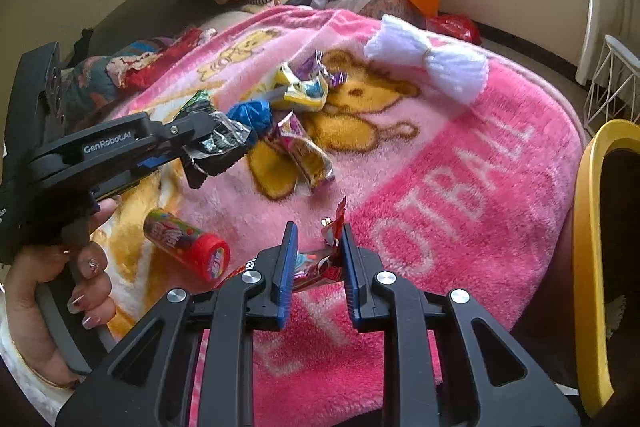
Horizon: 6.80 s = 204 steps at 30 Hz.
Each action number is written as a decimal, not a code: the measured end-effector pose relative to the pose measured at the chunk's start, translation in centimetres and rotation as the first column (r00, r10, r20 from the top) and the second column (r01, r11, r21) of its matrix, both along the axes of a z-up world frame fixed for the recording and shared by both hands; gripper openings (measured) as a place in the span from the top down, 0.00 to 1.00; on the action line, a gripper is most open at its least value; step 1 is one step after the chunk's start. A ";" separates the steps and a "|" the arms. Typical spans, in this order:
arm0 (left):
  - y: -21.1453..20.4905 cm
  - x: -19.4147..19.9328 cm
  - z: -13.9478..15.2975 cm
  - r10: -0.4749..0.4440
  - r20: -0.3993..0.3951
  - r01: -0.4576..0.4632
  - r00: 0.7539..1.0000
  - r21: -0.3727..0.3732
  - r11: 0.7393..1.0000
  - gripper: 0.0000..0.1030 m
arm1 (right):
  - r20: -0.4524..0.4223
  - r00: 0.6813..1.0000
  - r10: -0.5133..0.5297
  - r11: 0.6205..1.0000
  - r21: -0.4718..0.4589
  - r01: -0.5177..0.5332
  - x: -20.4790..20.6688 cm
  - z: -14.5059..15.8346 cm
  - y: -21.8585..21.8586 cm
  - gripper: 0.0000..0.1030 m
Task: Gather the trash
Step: 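Lift both held wrappers and carry them over the yellow bin, then open both tools to drop the wrappers into the yellow bin, then move both open tools back over the blanket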
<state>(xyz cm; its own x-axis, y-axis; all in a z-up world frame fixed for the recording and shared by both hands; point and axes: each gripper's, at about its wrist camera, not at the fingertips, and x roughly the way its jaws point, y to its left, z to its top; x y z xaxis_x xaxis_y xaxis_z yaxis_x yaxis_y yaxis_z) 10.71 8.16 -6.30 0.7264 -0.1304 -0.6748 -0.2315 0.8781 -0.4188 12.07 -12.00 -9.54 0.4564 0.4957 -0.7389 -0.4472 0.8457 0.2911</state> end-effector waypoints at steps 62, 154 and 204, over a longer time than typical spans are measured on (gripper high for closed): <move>-11.9 -1.0 6.9 -0.254 0.156 0.237 0.954 0.118 0.964 0.88 | 0.207 0.888 -0.411 0.910 0.146 0.387 -1.5 7.3 -16.6 0.80; -24.1 2.1 3.4 -0.511 0.120 0.502 0.851 0.098 0.859 0.18 | 0.158 0.769 -0.620 0.784 0.085 0.615 -1.3 4.1 -28.3 0.47; -7.0 -0.1 6.3 -0.117 0.203 0.087 0.972 0.153 0.984 0.17 | 0.307 0.914 -0.266 0.964 0.059 0.260 -1.3 9.0 -11.4 0.28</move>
<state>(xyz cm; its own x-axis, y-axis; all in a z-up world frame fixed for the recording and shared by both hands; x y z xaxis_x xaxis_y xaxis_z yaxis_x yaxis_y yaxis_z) 10.62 1.16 -0.01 0.8416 -0.1249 -0.5255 -0.0576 0.9466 -0.3173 10.74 -23.36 -0.58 0.7762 0.3372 -0.5328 -0.2790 0.9414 0.1894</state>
